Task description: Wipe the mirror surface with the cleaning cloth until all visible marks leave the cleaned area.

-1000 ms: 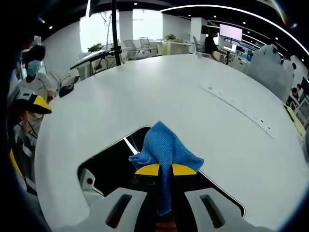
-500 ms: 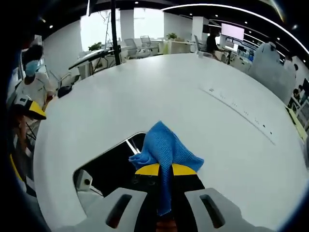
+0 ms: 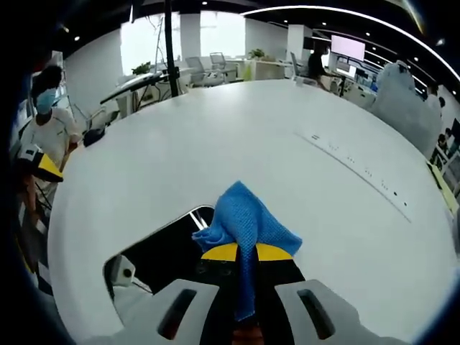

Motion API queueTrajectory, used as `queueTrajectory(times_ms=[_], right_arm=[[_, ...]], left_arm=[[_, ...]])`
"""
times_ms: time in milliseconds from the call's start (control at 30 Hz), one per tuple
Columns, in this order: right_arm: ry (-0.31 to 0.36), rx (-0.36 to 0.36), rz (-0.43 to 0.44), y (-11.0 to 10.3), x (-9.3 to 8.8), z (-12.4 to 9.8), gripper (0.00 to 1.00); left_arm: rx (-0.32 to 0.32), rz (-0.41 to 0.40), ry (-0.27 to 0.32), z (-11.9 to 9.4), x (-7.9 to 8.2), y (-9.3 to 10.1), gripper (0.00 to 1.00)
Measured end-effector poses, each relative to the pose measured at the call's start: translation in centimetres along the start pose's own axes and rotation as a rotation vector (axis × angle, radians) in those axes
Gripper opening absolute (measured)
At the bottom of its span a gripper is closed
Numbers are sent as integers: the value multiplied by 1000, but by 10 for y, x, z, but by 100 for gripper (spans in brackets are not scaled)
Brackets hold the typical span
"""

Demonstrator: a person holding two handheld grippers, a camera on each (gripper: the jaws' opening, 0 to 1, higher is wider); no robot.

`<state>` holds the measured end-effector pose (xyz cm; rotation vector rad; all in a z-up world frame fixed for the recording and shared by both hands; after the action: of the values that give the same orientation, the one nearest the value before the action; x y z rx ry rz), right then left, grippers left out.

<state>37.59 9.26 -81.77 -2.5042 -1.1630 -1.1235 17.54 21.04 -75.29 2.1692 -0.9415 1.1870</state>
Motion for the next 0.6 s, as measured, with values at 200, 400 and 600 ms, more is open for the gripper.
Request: queueTrajectory(times_ms=[200, 400, 600], right_arm=[[1, -4, -1, -1, 1, 0, 1], [-3, -13, -5, -2, 1, 0, 1], [-3, -20, -11, -4, 1, -1, 1]], left_arm=[[-2, 3, -3, -1, -1, 0, 75], [1, 1, -1, 0, -2, -1, 75], [-1, 1, 3, 2, 0, -1, 75]])
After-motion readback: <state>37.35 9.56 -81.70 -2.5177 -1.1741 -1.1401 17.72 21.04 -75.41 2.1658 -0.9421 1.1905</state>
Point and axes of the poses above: the point that each gripper's makers call its tool centre point, and the gripper's own axes: z roughly forward along the fingers, y roughly to its right, x roughly out of its top, the point moved 4 cm from there along -z, roughly backward along the fingers, and after that the axes turned 10 degrees about -x, right-handed, at the moved point
